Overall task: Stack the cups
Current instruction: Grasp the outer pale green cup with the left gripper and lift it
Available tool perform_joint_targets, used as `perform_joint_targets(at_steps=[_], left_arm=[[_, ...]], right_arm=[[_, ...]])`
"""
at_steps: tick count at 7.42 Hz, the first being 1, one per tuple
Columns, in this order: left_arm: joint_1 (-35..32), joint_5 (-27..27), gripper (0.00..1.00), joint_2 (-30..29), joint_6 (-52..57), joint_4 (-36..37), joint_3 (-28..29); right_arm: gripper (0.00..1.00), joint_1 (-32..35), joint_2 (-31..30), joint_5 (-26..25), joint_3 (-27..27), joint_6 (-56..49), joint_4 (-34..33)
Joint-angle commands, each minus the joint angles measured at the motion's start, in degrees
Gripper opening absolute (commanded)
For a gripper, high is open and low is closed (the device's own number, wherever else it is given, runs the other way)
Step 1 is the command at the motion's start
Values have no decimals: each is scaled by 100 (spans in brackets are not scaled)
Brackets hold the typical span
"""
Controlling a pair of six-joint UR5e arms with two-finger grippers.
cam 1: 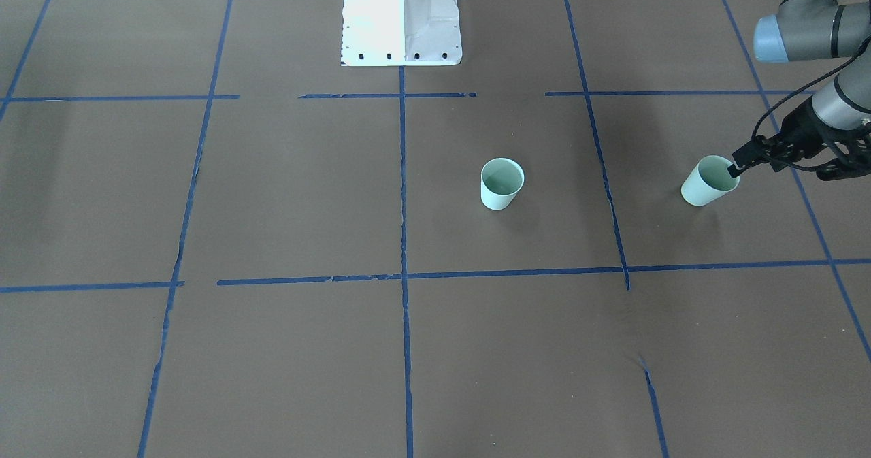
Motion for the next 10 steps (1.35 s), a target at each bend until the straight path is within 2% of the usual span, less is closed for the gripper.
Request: perform_joint_targets(at_steps=[1, 2, 3, 4, 5, 7, 8, 10], left_arm=[[320, 113, 100, -100, -56, -4, 61], [391, 254, 94, -153, -65, -13, 158], [409, 273, 64, -206, -57, -22, 228], [410, 273, 25, -207, -39, -22, 229], [410, 273, 0, -207, -39, -22, 220], [357, 238, 0, -180, -39, 4, 20], [270, 212, 0, -76, -13, 257, -495], [-299, 159, 0, -363, 502, 2689, -1690]], right_arm=[[100, 0, 0, 0, 0, 0, 0], [100, 0, 0, 0, 0, 0, -8], [100, 0, 0, 0, 0, 0, -9], [100, 0, 0, 0, 0, 0, 0], [100, 0, 0, 0, 0, 0, -8], [100, 0, 0, 0, 0, 0, -8], [100, 0, 0, 0, 0, 0, -9], [100, 0, 0, 0, 0, 0, 0]])
